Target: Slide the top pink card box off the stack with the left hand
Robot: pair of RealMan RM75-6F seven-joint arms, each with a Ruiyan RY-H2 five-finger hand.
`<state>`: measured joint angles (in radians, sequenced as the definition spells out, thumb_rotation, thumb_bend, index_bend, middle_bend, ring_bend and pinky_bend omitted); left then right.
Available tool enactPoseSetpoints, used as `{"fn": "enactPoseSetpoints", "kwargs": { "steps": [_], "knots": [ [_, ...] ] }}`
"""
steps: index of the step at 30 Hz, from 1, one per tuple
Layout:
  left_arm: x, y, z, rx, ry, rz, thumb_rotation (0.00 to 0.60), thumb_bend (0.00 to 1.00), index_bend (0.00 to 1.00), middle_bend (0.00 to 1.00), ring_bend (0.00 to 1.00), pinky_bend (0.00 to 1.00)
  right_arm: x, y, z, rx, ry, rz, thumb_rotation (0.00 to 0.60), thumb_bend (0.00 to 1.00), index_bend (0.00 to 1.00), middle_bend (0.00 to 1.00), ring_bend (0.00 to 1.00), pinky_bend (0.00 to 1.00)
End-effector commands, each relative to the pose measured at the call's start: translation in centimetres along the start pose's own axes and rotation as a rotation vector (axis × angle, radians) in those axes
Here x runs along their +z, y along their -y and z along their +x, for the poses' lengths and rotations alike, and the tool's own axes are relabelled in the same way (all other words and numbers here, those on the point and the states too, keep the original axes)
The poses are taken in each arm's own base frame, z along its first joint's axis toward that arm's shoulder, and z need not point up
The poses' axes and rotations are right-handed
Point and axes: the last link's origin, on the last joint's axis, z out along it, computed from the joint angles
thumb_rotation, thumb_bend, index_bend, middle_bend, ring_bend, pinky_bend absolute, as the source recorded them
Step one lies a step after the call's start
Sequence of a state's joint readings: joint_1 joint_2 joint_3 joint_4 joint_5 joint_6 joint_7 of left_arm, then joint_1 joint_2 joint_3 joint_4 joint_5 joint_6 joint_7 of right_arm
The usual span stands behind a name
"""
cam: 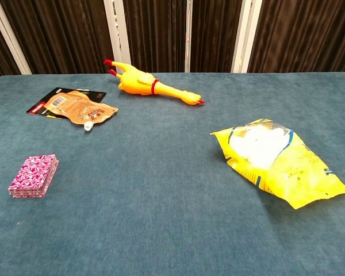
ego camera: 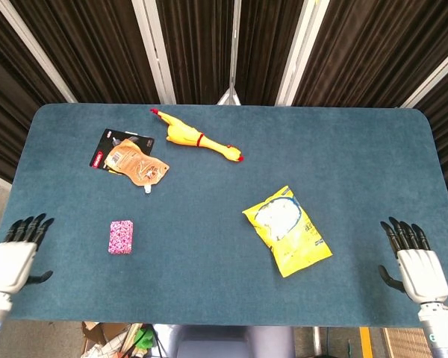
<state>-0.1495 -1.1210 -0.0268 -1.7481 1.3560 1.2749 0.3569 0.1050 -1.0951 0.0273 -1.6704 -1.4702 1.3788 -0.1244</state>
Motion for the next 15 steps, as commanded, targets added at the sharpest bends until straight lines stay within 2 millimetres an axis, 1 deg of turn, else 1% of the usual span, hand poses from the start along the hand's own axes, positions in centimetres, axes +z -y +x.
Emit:
{"fn": "enactPoseSetpoints", "kwargs": {
  "steps": [1,4,6,8,11,15],
  "knots": [
    [3.5,-2.7,-0.2,0.026,0.084,-0.011,0.6,0.13,0.01,0.0,0.0,0.0,0.1,-0.1,0.0,0.002,0.002,-0.001,0.6,0.36,0.0,0.0,0.0,0.02],
    [5.4,-4.3,-0.7,0.029,0.126,-0.004,0.6,0.14,0.02,0.0,0.0,0.0,0.1,-0.1,0.1,0.009,0.002,-0.003,0.6,0.36,0.0,0.0,0.0,0.02],
    [6.6,-5.3,-1.0,0.031,0.155,0.004,0.6,0.17,0.03,0.0,0.0,0.0,0.1,-0.1,0.1,0.012,0.003,0.0,0.6,0.36,0.0,0.0,0.0,0.02],
    [7.3,-6.1,-1.3,0.039,0.176,0.005,0.6,0.18,0.05,0.0,0.0,0.0,0.0,-0.1,0.1,0.013,0.006,0.003,0.6,0.36,0.0,0.0,0.0,0.02],
    [8.9,-8.5,-2.1,0.076,0.217,-0.006,0.6,0.21,0.07,0.0,0.0,0.0,0.0,-0.1,0.1,0.019,0.007,0.002,0.6,0.36,0.0,0.0,0.0,0.02],
    [10.0,-10.2,-2.6,0.086,0.241,0.012,0.6,0.22,0.11,0.0,0.0,0.0,0.0,-0.1,0.1,0.021,0.009,0.004,0.6,0.36,0.0,0.0,0.0,0.02]
  ]
}}
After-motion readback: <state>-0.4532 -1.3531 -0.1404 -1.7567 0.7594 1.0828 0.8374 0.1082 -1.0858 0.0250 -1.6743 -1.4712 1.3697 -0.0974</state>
